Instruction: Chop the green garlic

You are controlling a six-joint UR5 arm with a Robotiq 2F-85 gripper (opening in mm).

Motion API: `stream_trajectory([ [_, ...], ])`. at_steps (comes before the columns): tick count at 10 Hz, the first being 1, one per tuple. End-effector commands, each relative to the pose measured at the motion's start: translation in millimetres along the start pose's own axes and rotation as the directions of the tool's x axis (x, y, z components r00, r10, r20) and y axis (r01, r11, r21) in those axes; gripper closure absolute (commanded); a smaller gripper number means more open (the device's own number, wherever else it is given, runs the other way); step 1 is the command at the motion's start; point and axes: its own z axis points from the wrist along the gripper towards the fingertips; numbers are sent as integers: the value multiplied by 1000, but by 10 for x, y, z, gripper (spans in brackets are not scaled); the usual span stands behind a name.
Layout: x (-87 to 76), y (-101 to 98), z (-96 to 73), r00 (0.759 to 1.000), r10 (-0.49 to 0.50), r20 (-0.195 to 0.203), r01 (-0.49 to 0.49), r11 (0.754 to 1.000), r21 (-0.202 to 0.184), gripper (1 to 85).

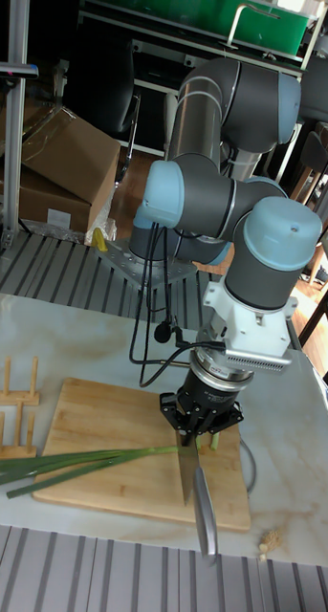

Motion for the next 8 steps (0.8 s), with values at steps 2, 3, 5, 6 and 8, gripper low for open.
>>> stream_trajectory([
  [2, -9, 124, -3, 1000, 19, 3, -19, 1000, -23, 843],
  [3, -10, 137, -7, 1000, 20, 4, -20, 999, -26, 843],
  [5, -14, 130, -14, 1000, 20, 5, -20, 1000, -24, 843],
  [6, -14, 139, -14, 1000, 22, 5, -22, 999, -27, 843],
  [8, -15, 179, -18, 1000, 25, 5, -24, 999, -35, 843],
])
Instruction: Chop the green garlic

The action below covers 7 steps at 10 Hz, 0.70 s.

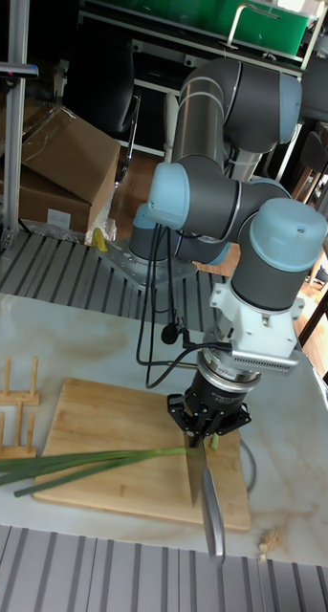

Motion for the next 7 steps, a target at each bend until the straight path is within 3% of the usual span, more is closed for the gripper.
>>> stream_trajectory([
  [1, -4, 71, -13, 1000, 10, 1, -10, 1000, -19, 843],
  [7, 4, 129, -19, 1000, 17, 1, -17, 1000, -17, 843],
])
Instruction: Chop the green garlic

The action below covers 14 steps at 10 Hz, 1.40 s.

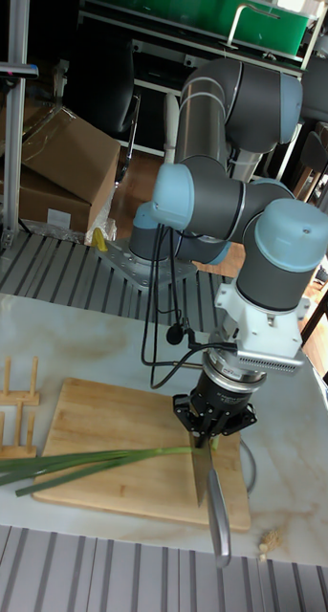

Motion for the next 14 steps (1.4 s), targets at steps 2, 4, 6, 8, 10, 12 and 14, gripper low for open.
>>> stream_trajectory([
  [2, -19, -77, -68, 1000, -11, -3, 11, 1000, 2, 843],
  [4, -1, -220, -142, 999, -29, -16, 29, 999, 20, 843],
  [6, -8, -402, -125, 999, -48, -17, 49, 997, 64, 843],
  [8, -1, -555, -101, 998, -64, -20, 65, 994, 82, 843],
  [10, 27, -642, -137, 997, -70, -31, 73, 993, 98, 843],
  [12, 30, -695, -118, 997, -76, -32, 79, 992, 102, 843],
  [14, 40, -696, -66, 996, -78, -31, 80, 993, 90, 843],
])
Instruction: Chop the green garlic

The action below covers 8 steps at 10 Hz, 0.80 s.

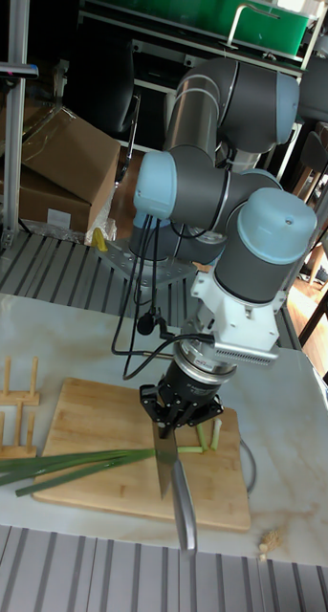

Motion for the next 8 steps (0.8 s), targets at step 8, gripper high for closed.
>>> stream_trajectory([
  [8, -1, 202, 116, 1000, 28, 4, -28, 999, -46, 843],
])
